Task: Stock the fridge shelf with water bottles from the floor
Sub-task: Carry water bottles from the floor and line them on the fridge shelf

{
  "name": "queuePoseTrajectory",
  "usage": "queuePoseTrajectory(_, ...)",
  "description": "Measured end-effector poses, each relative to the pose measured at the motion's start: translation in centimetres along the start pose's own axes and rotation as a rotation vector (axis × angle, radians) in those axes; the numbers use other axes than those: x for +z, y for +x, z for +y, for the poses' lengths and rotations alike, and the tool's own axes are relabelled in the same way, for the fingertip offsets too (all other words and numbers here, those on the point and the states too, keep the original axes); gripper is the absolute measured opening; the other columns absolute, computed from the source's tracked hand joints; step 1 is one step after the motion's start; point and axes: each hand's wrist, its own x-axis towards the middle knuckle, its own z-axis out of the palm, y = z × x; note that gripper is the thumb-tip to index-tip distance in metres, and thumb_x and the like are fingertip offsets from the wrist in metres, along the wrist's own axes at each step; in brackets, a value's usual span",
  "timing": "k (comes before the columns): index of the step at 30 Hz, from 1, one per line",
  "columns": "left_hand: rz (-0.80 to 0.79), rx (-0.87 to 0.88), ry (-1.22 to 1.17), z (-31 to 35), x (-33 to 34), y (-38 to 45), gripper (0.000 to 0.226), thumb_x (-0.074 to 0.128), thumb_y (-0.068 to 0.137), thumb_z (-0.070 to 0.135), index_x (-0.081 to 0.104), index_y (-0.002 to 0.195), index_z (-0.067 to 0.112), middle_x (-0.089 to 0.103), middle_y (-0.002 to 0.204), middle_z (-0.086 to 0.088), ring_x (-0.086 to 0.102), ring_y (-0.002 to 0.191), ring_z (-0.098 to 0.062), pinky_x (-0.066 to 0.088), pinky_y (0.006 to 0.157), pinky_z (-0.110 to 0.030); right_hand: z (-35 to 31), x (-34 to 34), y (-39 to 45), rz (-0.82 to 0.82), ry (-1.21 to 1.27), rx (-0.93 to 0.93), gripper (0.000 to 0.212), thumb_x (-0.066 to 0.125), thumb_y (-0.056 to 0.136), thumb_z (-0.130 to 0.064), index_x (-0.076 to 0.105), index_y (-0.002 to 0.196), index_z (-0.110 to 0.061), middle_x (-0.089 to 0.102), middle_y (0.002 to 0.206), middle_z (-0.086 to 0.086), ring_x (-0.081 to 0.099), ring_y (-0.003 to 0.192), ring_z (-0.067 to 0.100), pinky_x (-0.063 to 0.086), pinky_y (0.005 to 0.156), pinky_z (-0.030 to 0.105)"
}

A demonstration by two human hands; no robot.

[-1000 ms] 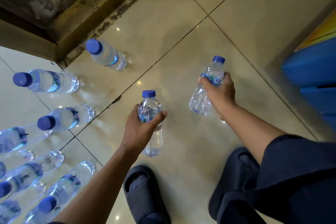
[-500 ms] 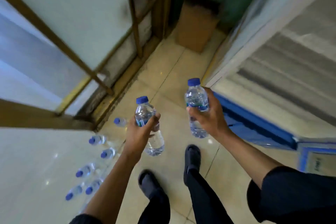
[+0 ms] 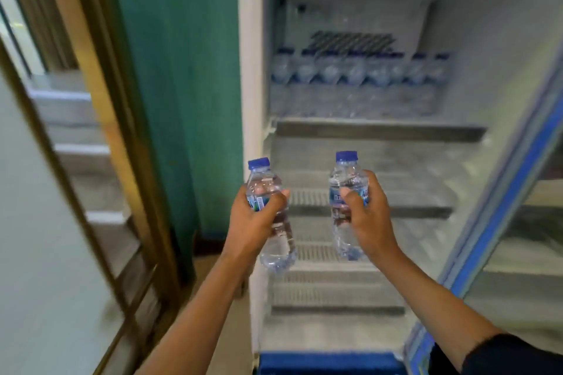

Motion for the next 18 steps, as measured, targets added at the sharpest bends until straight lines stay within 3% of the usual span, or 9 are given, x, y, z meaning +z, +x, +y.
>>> queuePoseTrajectory(3, -0.199, -0.028, -0.139, 2.8, 6.4, 3.0, 0.036, 0.071, 0.076, 0.033, 0.057, 0.102, 0.013, 0.061, 0.069, -0.002, 0.060, 0.056, -0.016, 0.049, 0.055, -0.032, -1.8, -5.7, 3.9, 0.108, -0.016, -0.087, 0.038, 0.056, 0.075, -0.043, 0.057, 0.110, -0.027, 0.070, 0.080, -0.007, 0.067, 0.065, 0.012, 0.054, 0.053, 0.029)
queuePoseTrajectory(5, -0.280, 0.006, -0.127, 4.5, 10.6, 4.9, 0.043, 0.070, 0.068, 0.040, 0.056, 0.101, 0.016, 0.065, 0.070, -0.002, 0.064, 0.059, -0.018, 0.051, 0.055, -0.033, -2.6, -9.4, 6.6, 0.170, -0.011, -0.127, 0.036, 0.059, 0.075, -0.045, 0.058, 0.110, -0.038, 0.070, 0.085, -0.007, 0.067, 0.073, 0.015, 0.056, 0.063, 0.038)
queuePoseTrajectory(7, -0.307, 0.115, -0.012, 5.9, 14.4, 7.1, 0.035, 0.070, 0.074, 0.041, 0.055, 0.101, 0.025, 0.071, 0.078, 0.003, 0.070, 0.069, -0.015, 0.056, 0.057, -0.031, -3.1, -12.9, 9.4, 0.190, -0.034, -0.182, 0.030, 0.060, 0.080, -0.047, 0.054, 0.109, -0.052, 0.070, 0.093, -0.012, 0.068, 0.082, 0.015, 0.056, 0.069, 0.040)
queuePoseTrajectory(9, -0.338, 0.210, 0.152, 7.1, 18.0, 9.9, 0.035, 0.066, 0.084, 0.046, 0.052, 0.112, 0.030, 0.070, 0.098, 0.004, 0.070, 0.085, -0.014, 0.059, 0.074, -0.037, -3.2, -16.1, 12.5, 0.181, -0.042, -0.235, 0.036, 0.061, 0.088, -0.042, 0.047, 0.120, -0.040, 0.068, 0.098, -0.015, 0.069, 0.086, 0.013, 0.057, 0.067, 0.034)
queuePoseTrajectory(11, -0.341, 0.254, 0.312, 8.1, 21.1, 13.1, 0.056, 0.063, 0.086, 0.053, 0.044, 0.130, 0.025, 0.064, 0.120, 0.000, 0.065, 0.103, -0.017, 0.053, 0.089, -0.039, -3.0, -18.7, 15.6, 0.189, -0.063, -0.278, 0.044, 0.060, 0.090, -0.039, 0.039, 0.128, -0.032, 0.066, 0.104, -0.014, 0.069, 0.089, 0.013, 0.057, 0.068, 0.030)
queuePoseTrajectory(14, -0.336, 0.355, 0.451, 9.1, 24.9, 17.6, 0.073, 0.062, 0.084, 0.058, 0.034, 0.142, 0.023, 0.048, 0.138, 0.006, 0.052, 0.119, -0.016, 0.041, 0.090, -0.027, -2.5, -21.0, 20.4, 0.160, -0.072, -0.334, 0.051, 0.058, 0.088, -0.038, 0.031, 0.130, -0.033, 0.059, 0.114, -0.012, 0.067, 0.097, 0.009, 0.057, 0.073, 0.025)
queuePoseTrajectory(18, -0.286, 0.369, 0.530, 8.2, 28.7, 22.4, 0.075, 0.067, 0.083, 0.053, 0.033, 0.142, 0.022, 0.041, 0.146, 0.003, 0.044, 0.129, -0.020, 0.034, 0.093, -0.026, 0.0, -22.6, 25.9, 0.164, -0.124, -0.358, 0.057, 0.057, 0.086, -0.037, 0.028, 0.134, -0.028, 0.054, 0.118, -0.009, 0.062, 0.097, -0.007, 0.050, 0.072, 0.009)
